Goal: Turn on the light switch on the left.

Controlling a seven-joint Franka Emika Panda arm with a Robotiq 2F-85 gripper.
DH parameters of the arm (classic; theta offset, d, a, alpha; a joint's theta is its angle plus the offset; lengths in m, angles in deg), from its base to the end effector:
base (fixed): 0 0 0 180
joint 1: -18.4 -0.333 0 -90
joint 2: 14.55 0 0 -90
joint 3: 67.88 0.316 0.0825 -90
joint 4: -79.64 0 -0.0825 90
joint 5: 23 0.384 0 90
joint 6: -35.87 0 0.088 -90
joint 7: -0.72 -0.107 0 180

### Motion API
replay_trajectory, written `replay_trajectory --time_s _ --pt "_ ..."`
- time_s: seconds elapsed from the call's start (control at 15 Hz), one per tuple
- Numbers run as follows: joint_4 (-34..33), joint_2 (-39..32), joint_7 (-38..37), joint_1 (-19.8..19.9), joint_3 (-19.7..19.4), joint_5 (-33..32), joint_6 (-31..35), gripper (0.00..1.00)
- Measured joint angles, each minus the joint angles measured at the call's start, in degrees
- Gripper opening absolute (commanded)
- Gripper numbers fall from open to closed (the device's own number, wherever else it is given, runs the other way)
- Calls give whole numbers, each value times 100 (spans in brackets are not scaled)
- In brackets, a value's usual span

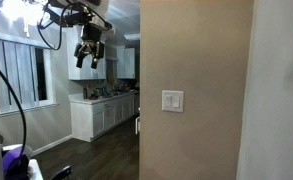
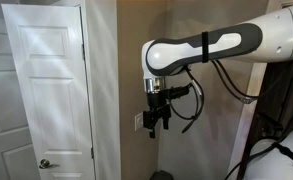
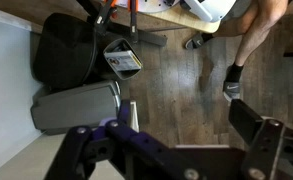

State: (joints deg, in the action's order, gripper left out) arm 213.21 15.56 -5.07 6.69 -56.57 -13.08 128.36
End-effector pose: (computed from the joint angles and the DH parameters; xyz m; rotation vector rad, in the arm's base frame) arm 0.3343 0.1701 0.5125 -3.0776 -0.3710 0.3259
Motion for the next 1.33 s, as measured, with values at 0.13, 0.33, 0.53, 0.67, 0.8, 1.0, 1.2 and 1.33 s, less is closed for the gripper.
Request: replay_trajectory --time_s 0.13,0.33,0.53,0.67,0.8,1.0,1.2,1.33 --pt "0 0 0 0 -3 0 0 100" --pt "0 0 0 0 -2 0 0 100" --pt "0 0 0 0 -2 0 0 100" --pt "0 0 0 0 -3 0 0 100" --pt "0 0 0 0 -2 0 0 100" --pt "-1 7 6 13 -51 1 10 100" --pt "-2 106 253 108 -496 149 212 100" --pt "13 199 586 259 -909 241 574 100"
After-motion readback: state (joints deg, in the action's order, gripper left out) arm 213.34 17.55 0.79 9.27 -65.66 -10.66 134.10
